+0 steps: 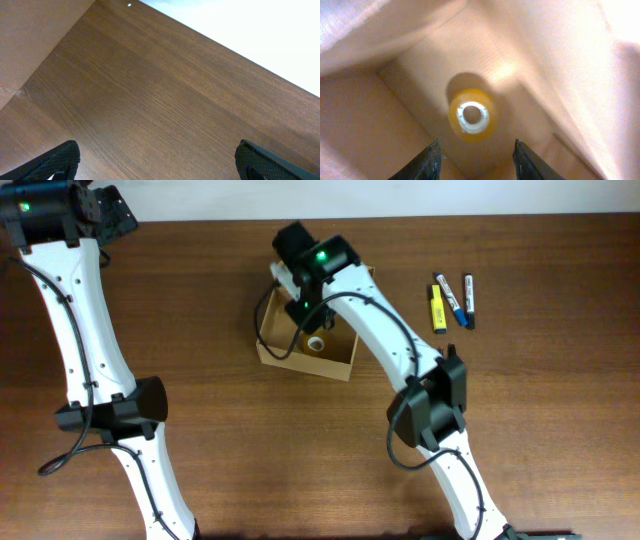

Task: Pack container
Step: 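Carry the tape roll over the box and release it inside, then move the right gripper to the yellow highlighter and grasp it, then carry the highlighter into the box and open the right gripper, then grasp the blue-capped whiteboard marker with the right gripper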

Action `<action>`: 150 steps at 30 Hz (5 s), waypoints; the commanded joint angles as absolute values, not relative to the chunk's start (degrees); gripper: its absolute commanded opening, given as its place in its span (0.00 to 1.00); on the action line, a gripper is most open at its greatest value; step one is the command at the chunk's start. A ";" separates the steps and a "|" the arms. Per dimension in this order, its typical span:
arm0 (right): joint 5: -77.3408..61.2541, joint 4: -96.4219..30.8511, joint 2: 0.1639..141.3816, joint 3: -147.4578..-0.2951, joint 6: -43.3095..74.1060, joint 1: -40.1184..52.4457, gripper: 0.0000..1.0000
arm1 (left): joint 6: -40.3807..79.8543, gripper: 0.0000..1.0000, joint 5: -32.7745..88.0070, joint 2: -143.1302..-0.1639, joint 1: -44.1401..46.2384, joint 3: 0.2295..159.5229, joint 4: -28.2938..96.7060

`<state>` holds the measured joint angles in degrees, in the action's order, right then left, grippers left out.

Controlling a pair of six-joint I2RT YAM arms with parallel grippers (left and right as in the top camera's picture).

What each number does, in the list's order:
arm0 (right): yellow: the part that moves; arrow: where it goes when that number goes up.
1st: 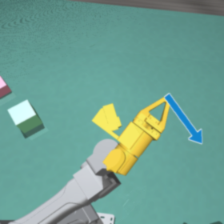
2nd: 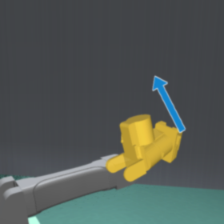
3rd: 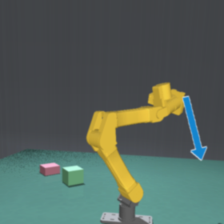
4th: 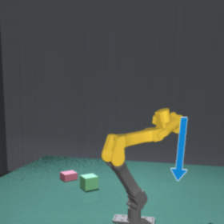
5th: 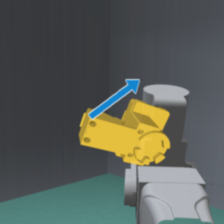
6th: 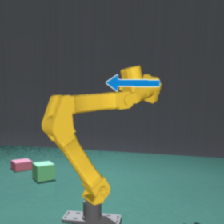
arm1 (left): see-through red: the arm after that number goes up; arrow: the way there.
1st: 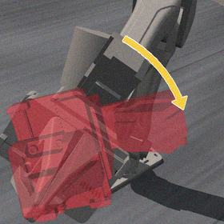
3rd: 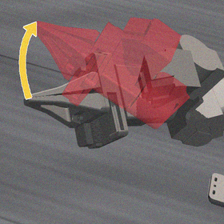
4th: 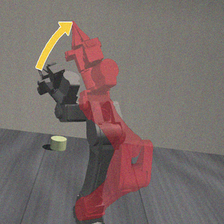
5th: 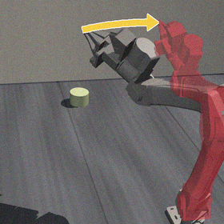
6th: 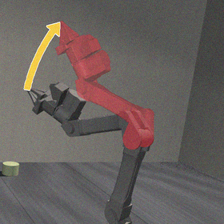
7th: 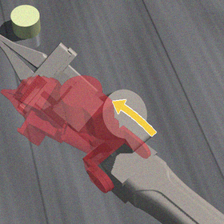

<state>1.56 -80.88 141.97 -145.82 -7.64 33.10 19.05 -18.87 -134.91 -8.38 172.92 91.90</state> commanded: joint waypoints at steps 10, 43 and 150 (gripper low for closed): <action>9.39 -88.18 132.60 -158.23 6.72 15.14 0.52 | 18.55 1.00 -18.83 -135.96 -8.54 172.75 91.77; -1.96 -61.69 137.43 -112.31 6.02 0.45 0.54 | 18.55 1.00 -18.83 -135.96 -8.54 172.75 91.77; 5.63 -78.87 132.66 -134.56 34.02 -3.73 0.44 | 18.55 1.00 -18.83 -135.96 -8.54 172.75 91.77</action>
